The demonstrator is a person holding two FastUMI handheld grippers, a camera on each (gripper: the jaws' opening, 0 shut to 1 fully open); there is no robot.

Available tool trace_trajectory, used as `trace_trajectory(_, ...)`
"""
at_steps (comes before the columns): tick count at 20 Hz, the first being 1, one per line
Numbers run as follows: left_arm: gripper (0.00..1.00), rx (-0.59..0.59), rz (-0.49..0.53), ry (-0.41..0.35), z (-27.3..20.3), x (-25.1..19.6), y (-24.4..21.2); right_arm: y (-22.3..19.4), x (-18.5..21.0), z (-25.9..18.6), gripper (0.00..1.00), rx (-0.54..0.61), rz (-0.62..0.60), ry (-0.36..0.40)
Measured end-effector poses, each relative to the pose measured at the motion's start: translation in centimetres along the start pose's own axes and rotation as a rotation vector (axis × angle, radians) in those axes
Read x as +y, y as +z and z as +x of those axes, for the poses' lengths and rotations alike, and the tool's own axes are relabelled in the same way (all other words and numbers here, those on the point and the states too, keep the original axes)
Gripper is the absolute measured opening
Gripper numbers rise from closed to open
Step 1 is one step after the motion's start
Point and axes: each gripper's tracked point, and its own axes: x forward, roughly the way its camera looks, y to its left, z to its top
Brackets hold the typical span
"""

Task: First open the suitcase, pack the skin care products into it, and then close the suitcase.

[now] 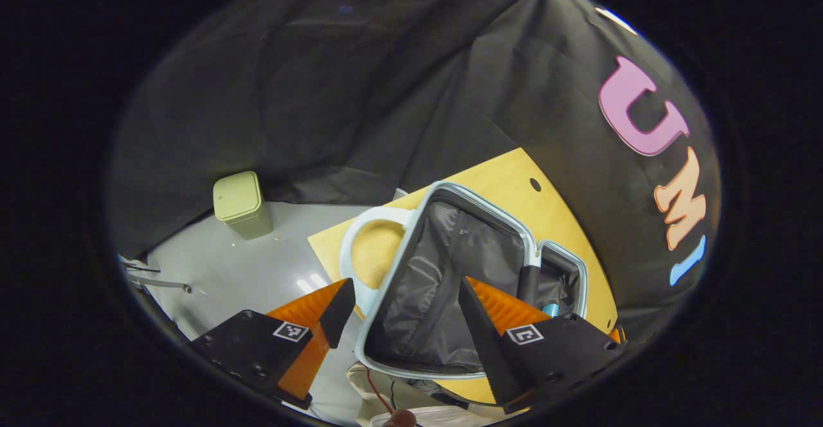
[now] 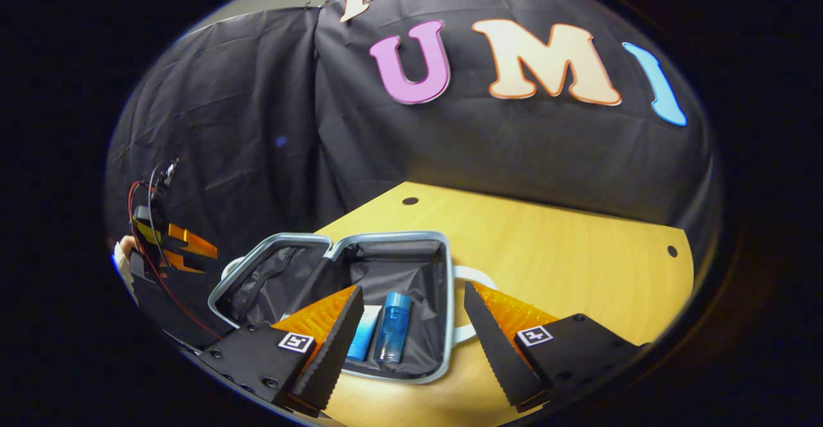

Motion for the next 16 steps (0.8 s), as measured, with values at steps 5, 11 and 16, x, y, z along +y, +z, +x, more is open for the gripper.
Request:
trace_trajectory(5,0.95,0.005,-0.053,0.008,3.6,3.1,2.0,2.5,-5.4,-4.6,0.98,-0.062,0.041,-0.13)
trace_trajectory(11,0.9,0.048,-0.101,-0.005,7.4,5.0,1.3,2.9,-9.8,-8.2,0.98,-0.06,0.04,-0.244)
trace_trajectory(16,0.59,0.067,-0.158,-0.027,8.7,4.9,0.8,2.9,-11.3,-9.8,0.98,-0.058,0.032,-0.284)
